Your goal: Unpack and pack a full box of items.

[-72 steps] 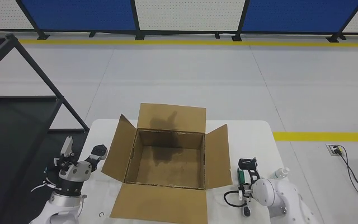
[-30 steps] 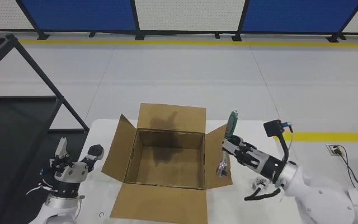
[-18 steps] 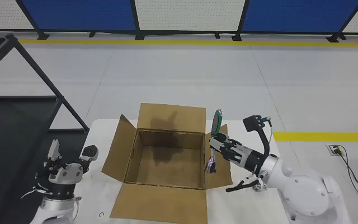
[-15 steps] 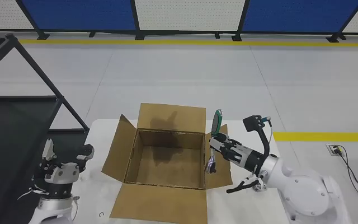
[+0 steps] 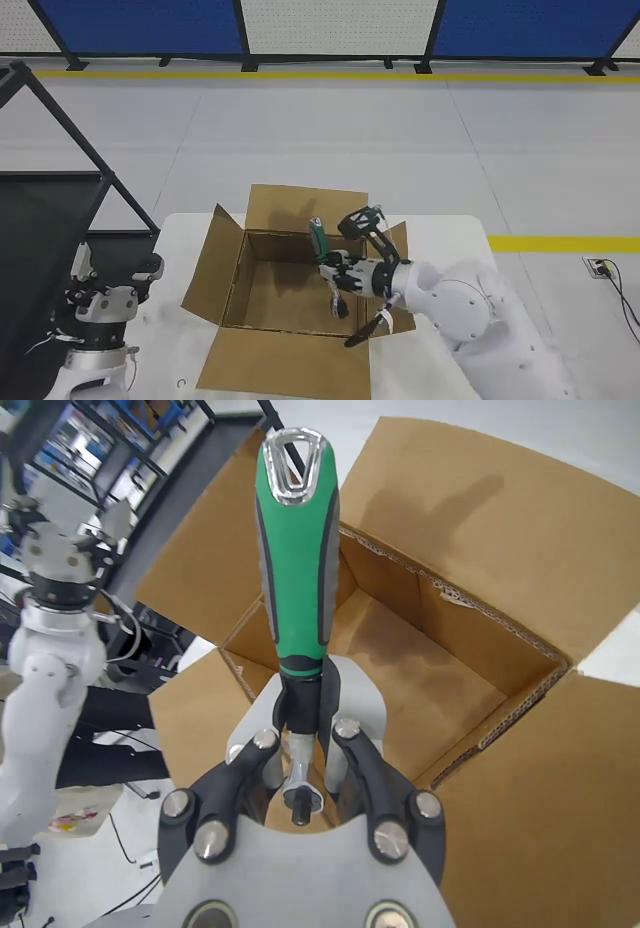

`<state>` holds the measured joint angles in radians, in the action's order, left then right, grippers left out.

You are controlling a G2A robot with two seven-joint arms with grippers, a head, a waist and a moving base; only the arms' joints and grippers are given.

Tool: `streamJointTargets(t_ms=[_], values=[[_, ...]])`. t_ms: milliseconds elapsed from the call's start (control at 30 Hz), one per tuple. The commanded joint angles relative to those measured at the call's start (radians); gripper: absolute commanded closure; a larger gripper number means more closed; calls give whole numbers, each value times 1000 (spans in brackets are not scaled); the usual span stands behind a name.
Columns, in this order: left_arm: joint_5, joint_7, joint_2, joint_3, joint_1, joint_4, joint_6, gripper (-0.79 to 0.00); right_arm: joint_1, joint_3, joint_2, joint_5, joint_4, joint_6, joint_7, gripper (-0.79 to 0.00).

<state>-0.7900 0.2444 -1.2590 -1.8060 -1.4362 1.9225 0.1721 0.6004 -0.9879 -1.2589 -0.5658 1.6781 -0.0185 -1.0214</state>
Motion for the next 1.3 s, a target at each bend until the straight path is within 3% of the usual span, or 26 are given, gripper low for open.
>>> streamJointTargets(t_ms=[0,167,367,833,967,1267], values=[[-4,8,0,-11,-10,0,0,-785,-88,85,-19,-41,-80,-24,-10,0],[-13,26,1,-36,-34,5,-4,-785,-254,295,-84,-166,-254,-54,-26,0],[-18,32,0,-47,-45,11,-4,-785,-361,453,-172,-160,-454,-44,-35,0],[-21,29,-1,-49,-51,12,2,-785,-352,469,-182,-170,-480,-38,-27,0],[-17,33,-1,-47,-52,18,-3,-785,-376,523,-226,-164,-560,-3,-12,0],[-1,51,-1,-58,-69,25,1,-785,-462,656,-372,-178,-870,120,14,0]])
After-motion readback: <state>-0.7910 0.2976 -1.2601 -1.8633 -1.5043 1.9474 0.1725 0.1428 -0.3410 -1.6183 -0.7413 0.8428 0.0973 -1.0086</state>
